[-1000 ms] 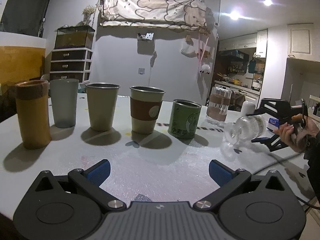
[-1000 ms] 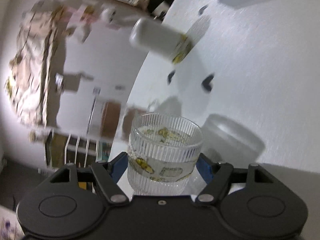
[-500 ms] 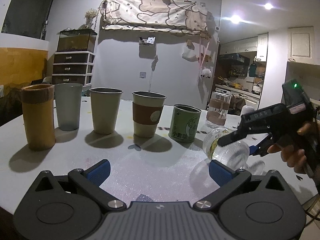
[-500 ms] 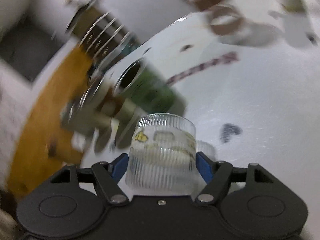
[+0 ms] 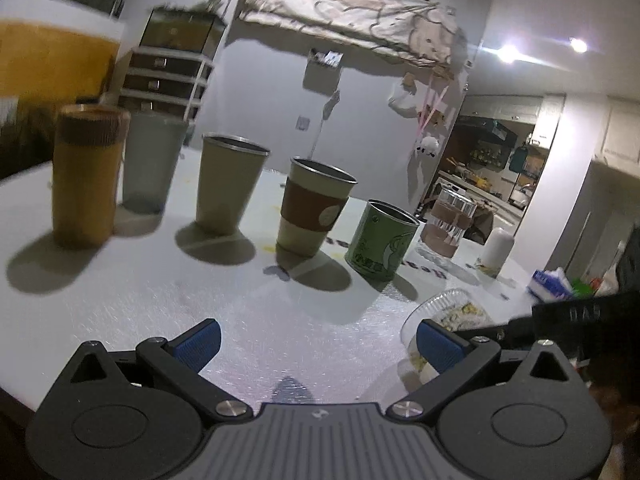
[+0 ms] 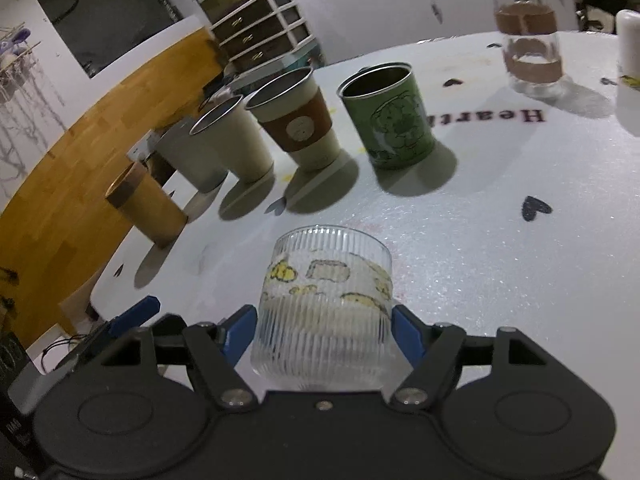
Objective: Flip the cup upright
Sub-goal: 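Rotate the held glass upright with the right gripper toward the left tool, then grasp the glass bowl with the left gripper while the right gripper releases the stem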
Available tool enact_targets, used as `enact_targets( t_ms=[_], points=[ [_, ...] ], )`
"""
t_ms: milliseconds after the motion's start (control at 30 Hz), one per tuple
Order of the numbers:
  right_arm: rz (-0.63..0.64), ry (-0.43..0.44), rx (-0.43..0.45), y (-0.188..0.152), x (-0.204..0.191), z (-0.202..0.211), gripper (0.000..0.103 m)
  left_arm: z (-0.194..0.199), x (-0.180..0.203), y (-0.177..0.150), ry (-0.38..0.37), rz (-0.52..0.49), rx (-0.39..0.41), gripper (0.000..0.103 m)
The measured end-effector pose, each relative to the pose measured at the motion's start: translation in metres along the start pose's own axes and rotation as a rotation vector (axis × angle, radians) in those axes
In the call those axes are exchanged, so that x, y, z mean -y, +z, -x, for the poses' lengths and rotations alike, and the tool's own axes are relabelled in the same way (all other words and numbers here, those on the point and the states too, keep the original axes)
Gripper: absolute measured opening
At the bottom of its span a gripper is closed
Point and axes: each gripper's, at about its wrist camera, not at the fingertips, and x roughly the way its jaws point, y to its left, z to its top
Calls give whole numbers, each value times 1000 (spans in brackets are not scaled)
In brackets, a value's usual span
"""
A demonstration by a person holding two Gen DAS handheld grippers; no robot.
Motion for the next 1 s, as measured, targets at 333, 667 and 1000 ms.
enact_targets(
  t_ms=[333,667,1000],
  points=[
    [-73,66,21,-20,4,24,76,-32,0,14,-219,211,-141,101],
    [-26,29,33,-46,3,28,32,-84,16,13,-294,370,-367,91],
    [-60,79,97,-57,11,31,32,-116,24,13,-335,478,-442,88]
  ],
)
